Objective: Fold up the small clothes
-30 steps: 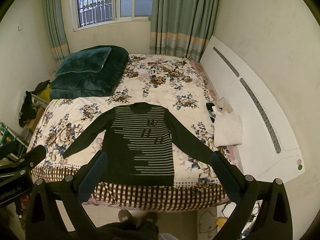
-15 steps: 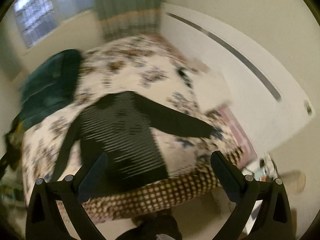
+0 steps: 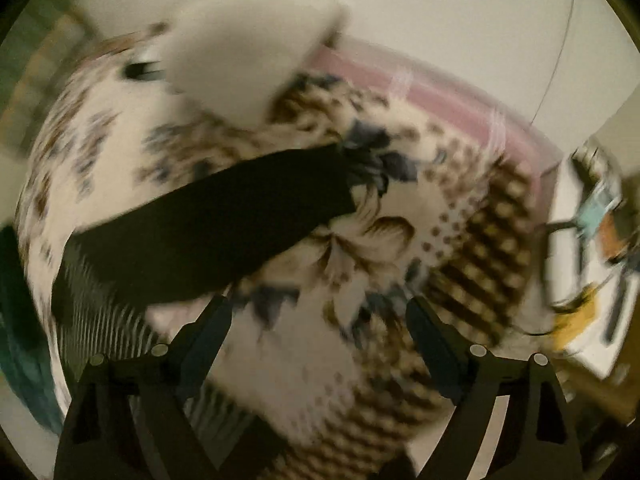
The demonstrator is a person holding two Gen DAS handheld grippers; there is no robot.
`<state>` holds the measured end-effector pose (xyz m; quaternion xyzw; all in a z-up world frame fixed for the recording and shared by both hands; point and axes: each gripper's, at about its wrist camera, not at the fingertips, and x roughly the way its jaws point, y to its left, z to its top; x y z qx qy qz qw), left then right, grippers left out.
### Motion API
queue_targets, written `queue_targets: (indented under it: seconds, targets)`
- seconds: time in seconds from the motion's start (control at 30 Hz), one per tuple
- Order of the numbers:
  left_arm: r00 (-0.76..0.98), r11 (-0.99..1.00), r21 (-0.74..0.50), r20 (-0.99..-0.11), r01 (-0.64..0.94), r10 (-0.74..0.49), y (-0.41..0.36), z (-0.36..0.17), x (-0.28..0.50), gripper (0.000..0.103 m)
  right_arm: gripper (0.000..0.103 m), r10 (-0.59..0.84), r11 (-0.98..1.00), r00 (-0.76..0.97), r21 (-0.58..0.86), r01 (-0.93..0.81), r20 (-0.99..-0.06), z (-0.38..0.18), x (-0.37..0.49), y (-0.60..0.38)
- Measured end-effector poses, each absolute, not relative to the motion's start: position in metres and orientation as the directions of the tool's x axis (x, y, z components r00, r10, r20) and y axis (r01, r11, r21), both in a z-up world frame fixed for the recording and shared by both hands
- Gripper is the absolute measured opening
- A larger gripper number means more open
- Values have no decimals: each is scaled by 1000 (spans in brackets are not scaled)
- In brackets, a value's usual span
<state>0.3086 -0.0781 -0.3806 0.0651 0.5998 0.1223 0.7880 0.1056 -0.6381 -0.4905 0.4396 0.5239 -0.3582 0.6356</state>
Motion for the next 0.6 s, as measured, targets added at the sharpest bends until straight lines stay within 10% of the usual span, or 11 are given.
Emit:
queue_targets:
  seconds: [0.23,0.33,0.4,0.6]
  targets:
    - [157,958,255,-949,-128,273,-72,-484,348,103,82,77,93,294,301,949,-953,-603,125,-683]
    - [148,964,236,-956,-122,253,-69,-508,358,103,56,6,48,340,340,939,-940,-611,133,-683]
    - [150,969,225,-959,-105,239,-66,-520,361,103,8,-52,45,337,335,941,-940,-604,138,-682]
    - [174,976,192,-963,-101,208,-40,-527,368,103,7,-211,173,336,303,937,-918,-537,164,-677]
